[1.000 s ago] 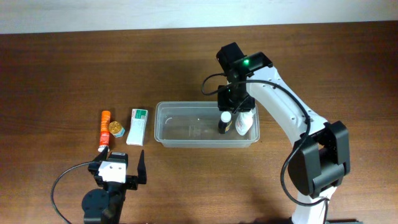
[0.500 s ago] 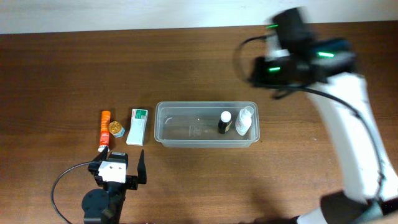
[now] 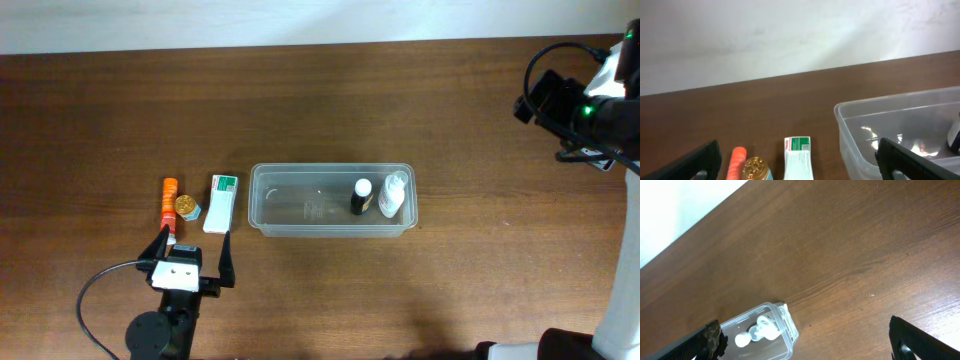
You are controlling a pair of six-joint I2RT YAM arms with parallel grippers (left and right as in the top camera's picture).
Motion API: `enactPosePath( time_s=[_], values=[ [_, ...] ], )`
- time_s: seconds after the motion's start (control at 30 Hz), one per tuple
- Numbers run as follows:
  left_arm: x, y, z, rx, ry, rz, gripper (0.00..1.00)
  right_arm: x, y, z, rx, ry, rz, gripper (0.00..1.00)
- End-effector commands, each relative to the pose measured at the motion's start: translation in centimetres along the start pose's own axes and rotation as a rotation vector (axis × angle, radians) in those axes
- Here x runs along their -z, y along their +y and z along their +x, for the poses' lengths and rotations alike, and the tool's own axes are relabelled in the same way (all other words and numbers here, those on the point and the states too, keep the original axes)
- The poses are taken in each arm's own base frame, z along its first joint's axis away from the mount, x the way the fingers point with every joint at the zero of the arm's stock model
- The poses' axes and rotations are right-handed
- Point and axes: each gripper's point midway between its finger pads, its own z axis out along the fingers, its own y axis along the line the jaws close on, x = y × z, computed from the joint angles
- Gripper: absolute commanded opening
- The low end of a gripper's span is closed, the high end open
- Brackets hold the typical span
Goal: Pack container
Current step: 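Reach the left gripper to the orange tube and grasp it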
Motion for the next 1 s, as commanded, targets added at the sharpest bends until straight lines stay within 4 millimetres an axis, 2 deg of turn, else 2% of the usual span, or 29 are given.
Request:
enactPosePath(
  time_s=[0.0, 0.1, 0.17, 0.3, 0.4, 0.47, 0.57, 0.7, 0.83, 0.9, 0.97],
  values=[
    [0.5, -0.3, -1.8, -0.019, -0.034, 0.019, 0.99, -0.1, 0.0, 0.0, -0.013, 0.007, -0.010, 0.98],
    [0.9, 0.6, -3.5, 0.035, -0.004, -0.020, 0.99, -0.1, 0.2, -0.3, -0.012, -0.004, -0.016, 0.98],
    [1.2, 1.3, -5.5, 0.056, 0.017, -0.052, 0.99, -0.1, 0.2, -0.4, -0.012, -0.006, -0.016, 0.98],
    [1.1, 4.4, -8.9, 0.048, 0.160, -0.206, 0.99, -0.1, 0.2, -0.4, -0.012, -0.006, -0.016, 0.98],
    [-0.3, 5.6, -10.4, 0.003, 0.327, -0.241, 1.00, -0.1, 0.2, -0.4, -0.012, -0.005, -0.017, 0.98],
    [-1.9, 6.4, -10.7, -0.042, 0.475, -0.238, 1.00, -0.1, 0.2, -0.4, -0.012, -0.006, -0.016, 0.98],
    [-4.4, 8.3, -9.8, -0.115, 0.690, -0.233, 1.00, -0.1, 0.2, -0.4, -0.011, -0.006, -0.016, 0.98],
    [-7.4, 10.8, -7.4, -0.131, 0.947, -0.220, 0.99, -0.1, 0.2, -0.4, -0.012, -0.006, -0.016, 0.98],
    [-10.7, 10.1, -5.1, -0.048, 1.028, -0.153, 0.99, -0.1, 0.2, -0.4, -0.012, -0.005, -0.017, 0.98],
    [-11.3, 9.5, -3.3, -0.021, 1.080, -0.116, 1.00, -0.1, 0.2, -0.4, -0.012, -0.006, -0.016, 0.98],
    [-11.4, 9.8, -1.9, -0.020, 1.129, -0.120, 0.99, -0.1, 0.2, -0.4, -0.011, -0.006, -0.017, 0.98]
  ],
)
